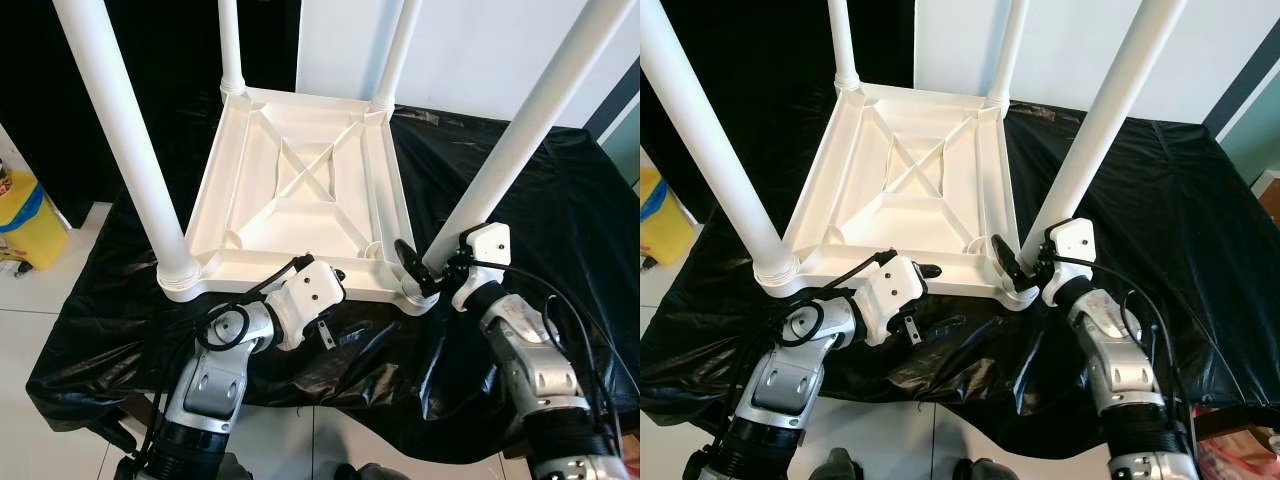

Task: Building children table

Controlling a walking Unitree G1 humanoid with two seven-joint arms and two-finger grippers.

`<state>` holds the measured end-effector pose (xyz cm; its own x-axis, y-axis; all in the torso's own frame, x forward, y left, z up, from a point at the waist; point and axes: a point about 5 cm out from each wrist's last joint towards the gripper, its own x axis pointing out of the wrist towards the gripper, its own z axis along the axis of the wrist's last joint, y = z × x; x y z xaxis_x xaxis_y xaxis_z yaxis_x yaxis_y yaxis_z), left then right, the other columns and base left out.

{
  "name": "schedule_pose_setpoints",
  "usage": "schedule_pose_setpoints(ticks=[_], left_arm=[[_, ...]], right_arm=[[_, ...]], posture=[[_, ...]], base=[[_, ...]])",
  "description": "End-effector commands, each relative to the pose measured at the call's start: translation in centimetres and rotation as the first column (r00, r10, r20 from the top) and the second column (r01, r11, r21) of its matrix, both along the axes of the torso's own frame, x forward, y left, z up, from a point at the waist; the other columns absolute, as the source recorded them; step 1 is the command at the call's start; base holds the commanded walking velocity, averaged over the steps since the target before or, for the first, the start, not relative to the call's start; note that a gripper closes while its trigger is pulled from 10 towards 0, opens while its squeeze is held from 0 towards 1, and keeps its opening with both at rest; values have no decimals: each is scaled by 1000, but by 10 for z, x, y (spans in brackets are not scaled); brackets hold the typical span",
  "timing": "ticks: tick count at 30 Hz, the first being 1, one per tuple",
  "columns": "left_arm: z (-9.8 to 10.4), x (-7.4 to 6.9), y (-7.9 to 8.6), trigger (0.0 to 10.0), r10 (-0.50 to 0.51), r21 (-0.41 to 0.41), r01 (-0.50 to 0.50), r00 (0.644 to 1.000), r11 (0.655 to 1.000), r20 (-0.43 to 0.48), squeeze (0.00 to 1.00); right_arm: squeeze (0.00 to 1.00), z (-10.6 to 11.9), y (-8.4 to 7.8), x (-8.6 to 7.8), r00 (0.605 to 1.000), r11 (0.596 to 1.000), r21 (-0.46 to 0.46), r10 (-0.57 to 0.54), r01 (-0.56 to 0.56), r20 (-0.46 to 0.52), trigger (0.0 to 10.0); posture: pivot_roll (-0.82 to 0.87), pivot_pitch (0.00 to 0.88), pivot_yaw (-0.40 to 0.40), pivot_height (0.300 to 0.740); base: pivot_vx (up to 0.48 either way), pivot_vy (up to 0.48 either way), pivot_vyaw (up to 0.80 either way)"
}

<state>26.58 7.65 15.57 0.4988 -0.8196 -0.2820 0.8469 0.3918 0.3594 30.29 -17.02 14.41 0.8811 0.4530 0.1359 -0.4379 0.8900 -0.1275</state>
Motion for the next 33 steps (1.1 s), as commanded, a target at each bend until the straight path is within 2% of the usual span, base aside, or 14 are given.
schedule_pose_setpoints(ticks=[1, 5, 6, 7, 8, 16, 22, 23, 24, 27, 33], left_arm=[[4, 5, 0, 10000, 120, -41, -118, 991, 992, 55, 0], [6, 8, 0, 10000, 120, -43, -118, 991, 992, 58, 0], [6, 8, 0, 10000, 121, -43, -119, 991, 992, 60, 0], [6, 8, 0, 10000, 121, -43, -119, 991, 992, 60, 0], [6, 8, 0, 10000, 122, -43, -120, 991, 992, 61, 0], [6, 7, 2, 10000, 125, -42, -123, 990, 992, 62, 0], [7, 7, 0, 10000, 119, -42, -117, 991, 992, 65, 0], [7, 7, 1, 10000, 120, -41, -117, 991, 992, 65, 0], [6, 7, 1, 10000, 120, -41, -117, 991, 992, 66, 0], [6, 7, -1, 10000, 116, -41, -114, 991, 993, 66, 0], [5, 7, -2, 10000, 110, -42, -107, 992, 993, 66, 0]], right_arm=[[0, -3, 0, 3, 999, 999, -16, 30, -30, -16, 10000], [0, -3, 5, 11, 997, 996, -34, 77, -77, -17, 10000], [0, -4, 6, 12, 997, 996, -36, 81, -82, -16, 1569], [0, -4, 6, 12, 997, 996, -36, 81, -82, -16, 1569], [0, -4, 6, 12, 996, 996, -39, 84, -84, -15, 0], [0, -7, 4, 13, 997, 996, -46, 78, -79, -21, 0], [0, -13, -4, 13, 999, 999, -50, -4, 2, -33, 0], [0, -14, -5, 12, 999, 999, -39, -23, 21, -35, 8588], [0, -15, -5, 12, 998, 999, -21, -45, 45, -39, 10000], [0, -17, -5, 9, 991, 993, 8, -118, 118, -59, 10000], [0, -19, -4, 6, 976, 978, 10, -206, 207, -74, 10000]], posture=[[157, 89, -130, 740], [160, 88, -129, 740], [163, 87, -130, 740], [163, 87, -130, 740], [164, 87, -130, 740], [169, 79, -131, 740], [171, 73, -132, 740], [171, 66, -136, 740], [171, 66, -136, 740], [170, 63, -136, 740], [164, 55, -137, 740]], base=[[0, 0, 0], [0, 0, 0], [0, 0, 0], [0, 0, 0], [0, 0, 0], [0, 0, 0], [0, 0, 0], [0, 0, 0], [0, 0, 0], [0, 0, 0], [0, 0, 0]])
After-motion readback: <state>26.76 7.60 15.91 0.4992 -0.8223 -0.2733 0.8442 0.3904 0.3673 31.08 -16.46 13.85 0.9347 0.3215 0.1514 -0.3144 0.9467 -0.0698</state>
